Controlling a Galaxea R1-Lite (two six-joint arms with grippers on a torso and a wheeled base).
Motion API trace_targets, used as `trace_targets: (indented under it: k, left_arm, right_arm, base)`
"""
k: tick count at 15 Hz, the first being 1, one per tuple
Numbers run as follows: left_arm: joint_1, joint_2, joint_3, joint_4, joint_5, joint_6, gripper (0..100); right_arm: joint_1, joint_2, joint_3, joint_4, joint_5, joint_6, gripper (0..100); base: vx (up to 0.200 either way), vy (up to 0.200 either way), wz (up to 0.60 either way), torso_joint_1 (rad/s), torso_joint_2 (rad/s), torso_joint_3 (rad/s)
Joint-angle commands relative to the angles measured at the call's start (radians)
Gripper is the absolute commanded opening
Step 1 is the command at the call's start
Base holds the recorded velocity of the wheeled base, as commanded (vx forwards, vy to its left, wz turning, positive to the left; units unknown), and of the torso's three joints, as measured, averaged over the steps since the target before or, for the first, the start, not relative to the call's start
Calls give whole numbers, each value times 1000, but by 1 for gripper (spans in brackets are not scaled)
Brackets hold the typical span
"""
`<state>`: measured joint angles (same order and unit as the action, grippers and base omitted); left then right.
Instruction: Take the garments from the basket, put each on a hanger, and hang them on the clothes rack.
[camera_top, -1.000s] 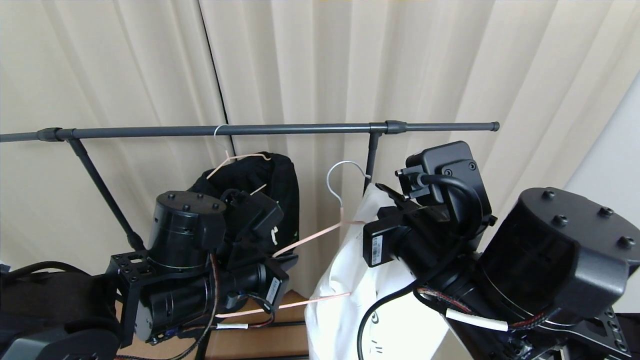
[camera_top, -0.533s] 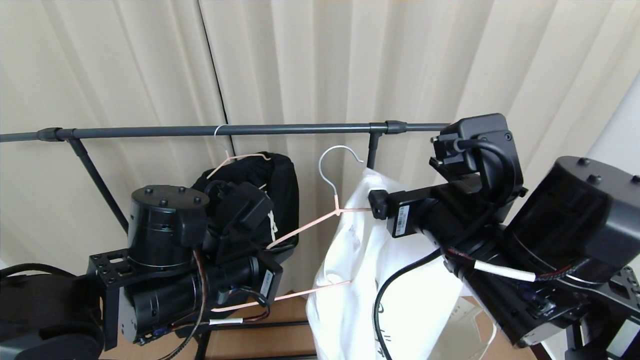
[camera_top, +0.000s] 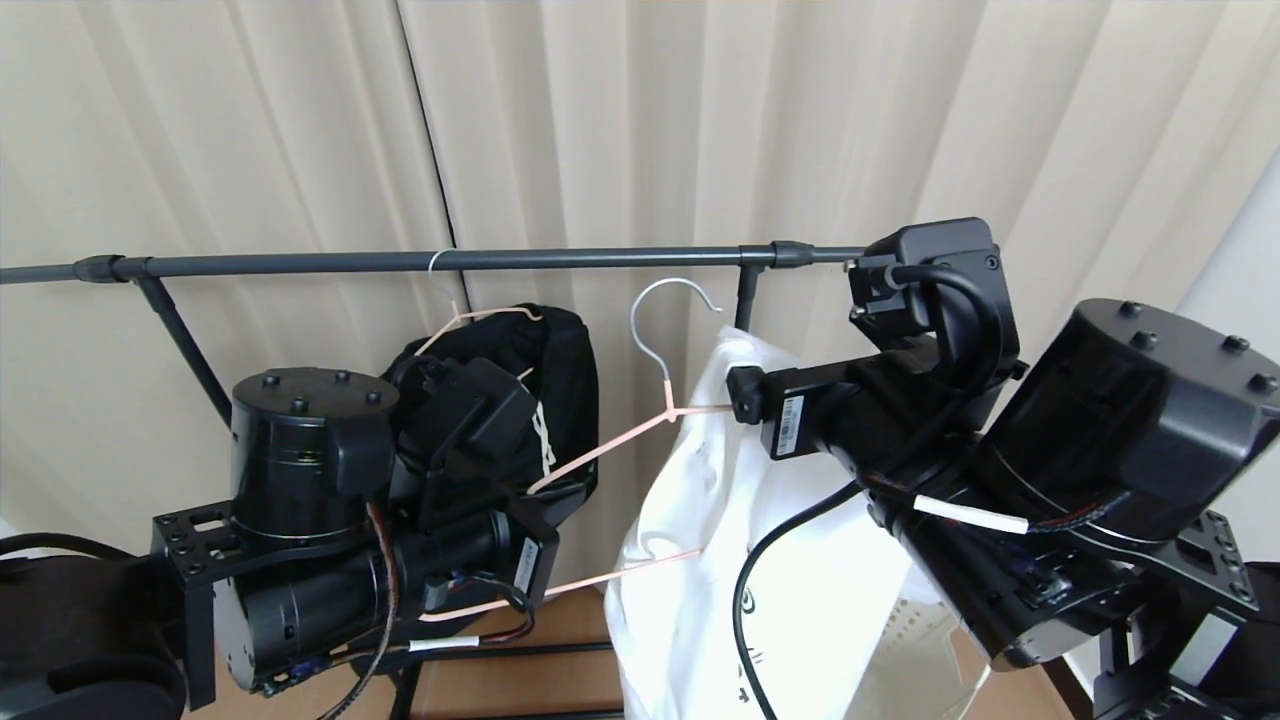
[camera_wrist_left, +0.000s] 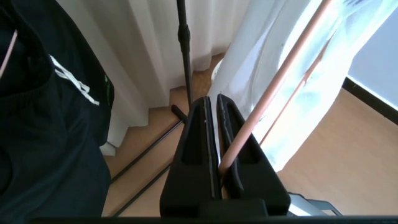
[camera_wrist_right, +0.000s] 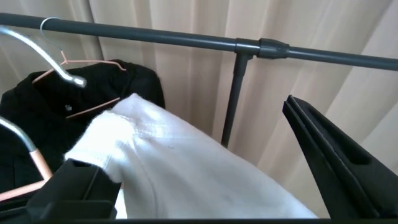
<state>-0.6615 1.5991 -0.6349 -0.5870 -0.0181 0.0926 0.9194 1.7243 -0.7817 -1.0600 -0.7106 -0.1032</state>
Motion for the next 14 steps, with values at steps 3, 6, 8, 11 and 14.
trace_targets:
  k: [3,6,8,11,14]
  left_arm:
    - [0,2,0,-7,1,-1,0]
    - [10,1,0,-7,4,-1,0]
    - [34,4,-2,-7,6,-1,0]
    - [63,4,-19,-13,6,-22,0]
    - [77,10,-35,-34,9,-45,0]
  right_arm:
    - [47,40,-5,-2,-7,2,100]
    - [47,26,-2,-2,-10,0,100]
    - [47,20,-1,-2,-12,0,100]
    - [49,18,7,0,-12,0,100]
    - [56,18,18,0,-12,0,100]
  base:
    - [0,0,0,0,0,0]
    - [0,0,0,0,0,0]
    - [0,0,0,0,0,0]
    - [0,0,0,0,0,0]
    - [0,0,0,0,0,0]
